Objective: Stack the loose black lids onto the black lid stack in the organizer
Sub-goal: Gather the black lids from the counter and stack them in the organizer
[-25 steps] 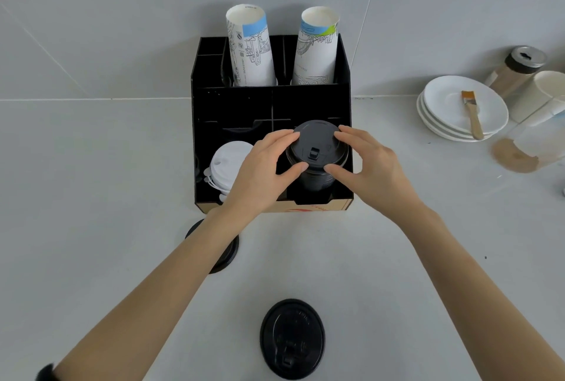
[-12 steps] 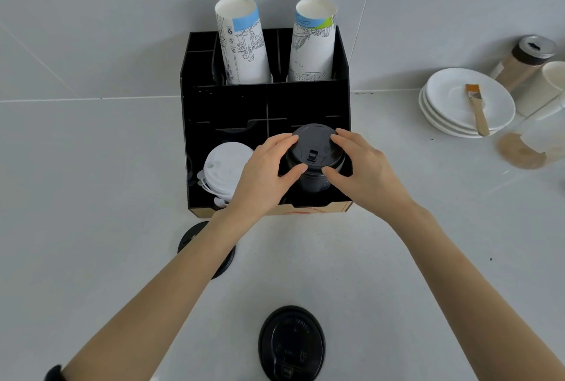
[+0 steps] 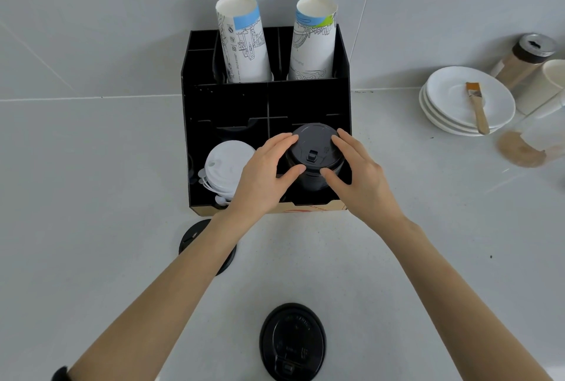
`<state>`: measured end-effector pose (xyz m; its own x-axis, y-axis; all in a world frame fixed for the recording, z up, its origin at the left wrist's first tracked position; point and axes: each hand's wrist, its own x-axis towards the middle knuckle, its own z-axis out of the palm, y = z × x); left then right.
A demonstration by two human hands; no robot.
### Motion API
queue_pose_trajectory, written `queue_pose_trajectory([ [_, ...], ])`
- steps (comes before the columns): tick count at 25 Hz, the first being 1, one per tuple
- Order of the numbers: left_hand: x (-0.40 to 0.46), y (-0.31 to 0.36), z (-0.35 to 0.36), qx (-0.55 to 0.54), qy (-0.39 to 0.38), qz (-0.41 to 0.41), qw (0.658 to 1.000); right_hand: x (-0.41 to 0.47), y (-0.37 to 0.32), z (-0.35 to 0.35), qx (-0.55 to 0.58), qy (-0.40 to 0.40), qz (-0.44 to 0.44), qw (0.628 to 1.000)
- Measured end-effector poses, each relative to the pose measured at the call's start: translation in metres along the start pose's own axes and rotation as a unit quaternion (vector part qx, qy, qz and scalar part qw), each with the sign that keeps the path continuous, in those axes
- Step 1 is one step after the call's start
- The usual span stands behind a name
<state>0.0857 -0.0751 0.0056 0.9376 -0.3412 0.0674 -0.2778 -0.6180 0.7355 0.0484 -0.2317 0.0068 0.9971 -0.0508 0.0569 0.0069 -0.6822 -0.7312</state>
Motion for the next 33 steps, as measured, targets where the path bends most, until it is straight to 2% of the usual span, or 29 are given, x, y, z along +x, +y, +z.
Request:
queue_pose_trajectory([
  [9,-0.001,0.001,-0.001,0.003,-0.003,0.009,1.0,-0.004,0.007,0.001,0.026,0.015,-0.009,1.0],
  [24,-0.037,0.004,-0.017,0.008,-0.001,0.025,1.0,-0.043,-0.008,-0.006,-0.005,0.036,-0.046,0.998],
  [28,-0.067,-0.002,-0.015,0.007,-0.016,0.027,0.999,-0.075,-0.008,0.001,-0.014,0.013,-0.042,0.999],
  [33,-0.11,-0.016,-0.007,0.018,-0.078,0.014,0.997,-0.121,-0.006,0.016,-0.023,-0.047,-0.021,0.998],
])
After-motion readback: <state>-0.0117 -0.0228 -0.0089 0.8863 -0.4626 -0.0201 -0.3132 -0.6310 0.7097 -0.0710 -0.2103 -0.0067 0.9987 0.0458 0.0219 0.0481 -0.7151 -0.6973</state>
